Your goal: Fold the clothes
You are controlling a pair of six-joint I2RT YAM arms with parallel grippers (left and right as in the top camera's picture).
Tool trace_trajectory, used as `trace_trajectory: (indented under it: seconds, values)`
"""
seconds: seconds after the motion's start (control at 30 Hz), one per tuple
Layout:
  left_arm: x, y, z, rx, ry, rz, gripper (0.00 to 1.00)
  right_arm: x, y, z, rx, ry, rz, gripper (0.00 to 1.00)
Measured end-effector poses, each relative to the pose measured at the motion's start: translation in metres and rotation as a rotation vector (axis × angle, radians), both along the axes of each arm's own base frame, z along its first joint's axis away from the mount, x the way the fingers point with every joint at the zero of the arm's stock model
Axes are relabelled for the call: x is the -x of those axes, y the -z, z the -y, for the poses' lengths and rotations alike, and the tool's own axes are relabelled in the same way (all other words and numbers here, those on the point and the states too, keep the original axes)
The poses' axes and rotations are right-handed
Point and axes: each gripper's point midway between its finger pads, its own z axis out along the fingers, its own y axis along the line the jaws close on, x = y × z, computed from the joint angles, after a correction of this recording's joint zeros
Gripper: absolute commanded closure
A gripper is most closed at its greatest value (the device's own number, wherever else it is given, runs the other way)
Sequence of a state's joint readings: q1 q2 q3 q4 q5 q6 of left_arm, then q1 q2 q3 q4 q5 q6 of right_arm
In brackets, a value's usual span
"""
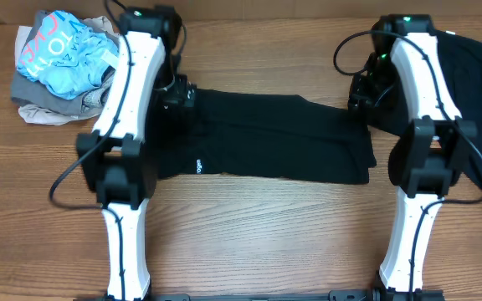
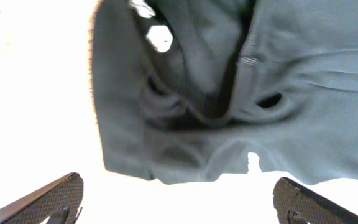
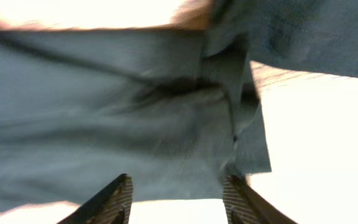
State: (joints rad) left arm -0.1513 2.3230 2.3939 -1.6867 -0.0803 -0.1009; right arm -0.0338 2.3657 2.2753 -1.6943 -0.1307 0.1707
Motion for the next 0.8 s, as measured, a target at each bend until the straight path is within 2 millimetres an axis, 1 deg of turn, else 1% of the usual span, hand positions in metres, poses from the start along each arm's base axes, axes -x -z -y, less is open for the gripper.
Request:
trace_trajectory:
  seconds: [0.03, 0.07, 0.1, 0.13, 0.2, 0.27, 0.3, 0.33, 0.4, 0.43, 0.47, 0.5, 0.53, 0.57, 0.63, 0.73, 0.8]
  values:
    - [0.001, -0.017, 0.0, 0.006, 0.0, 0.042, 0.0, 0.0, -0.018, -0.002, -0.019, -0.004, 0.045, 0.39]
    - [0.003, -0.036, -0.001, 0.014, 0.0, 0.092, 0.0, -0.001, -0.026, -0.002, -0.024, -0.006, 0.066, 0.32]
    - [0.006, -0.061, -0.001, 0.024, 0.0, 0.158, 0.0, 0.001, -0.051, -0.005, -0.036, -0.012, 0.129, 0.26]
    - [0.007, -0.08, -0.001, 0.033, -0.001, 0.213, 0.0, 0.003, -0.07, -0.006, -0.042, -0.02, 0.177, 0.23]
    - [0.007, -0.111, -0.001, 0.049, 0.0, 0.321, 0.0, 0.007, -0.098, -0.008, -0.047, -0.029, 0.252, 0.19]
    - [0.008, -0.138, -0.001, 0.064, 0.0, 0.417, 0.0, 0.013, -0.123, -0.008, -0.041, -0.032, 0.313, 0.16]
    - [0.009, -0.153, -0.001, 0.071, 0.0, 0.467, 0.0, 0.016, -0.13, -0.007, -0.037, -0.033, 0.332, 0.14]
    - [0.01, -0.165, -0.001, 0.078, 0.0, 0.512, 0.0, 0.019, -0.133, -0.006, -0.031, -0.031, 0.337, 0.13]
    - [0.013, -0.186, -0.002, 0.089, -0.001, 0.581, 0.0, 0.026, -0.128, -0.004, -0.019, -0.032, 0.311, 0.11]
    - [0.015, -0.196, -0.002, 0.094, 0.0, 0.614, 0.0, 0.031, -0.117, -0.002, -0.008, -0.032, 0.274, 0.11]
    - [0.017, -0.204, -0.003, 0.098, 0.0, 0.64, 0.0, 0.035, -0.1, 0.001, 0.011, -0.029, 0.228, 0.1]
    - [0.018, -0.21, -0.003, 0.101, 0.0, 0.662, 0.0, 0.038, -0.09, 0.003, 0.02, -0.027, 0.203, 0.1]
    - [0.02, -0.215, -0.003, 0.103, 0.0, 0.675, 0.0, 0.039, -0.075, 0.005, 0.032, -0.023, 0.172, 0.1]
    - [0.021, -0.217, -0.003, 0.104, 0.0, 0.683, 0.0, 0.037, -0.055, 0.008, 0.045, -0.02, 0.158, 0.09]
    - [0.022, -0.219, -0.003, 0.104, 0.0, 0.686, 0.0, 0.035, -0.023, 0.011, 0.062, -0.017, 0.138, 0.08]
    - [0.021, -0.217, -0.003, 0.103, -0.001, 0.683, 0.0, 0.036, 0.012, 0.013, 0.074, -0.015, 0.124, 0.07]
    - [0.019, -0.215, -0.003, 0.102, -0.001, 0.678, 0.0, 0.035, 0.025, 0.014, 0.079, -0.015, 0.134, 0.07]
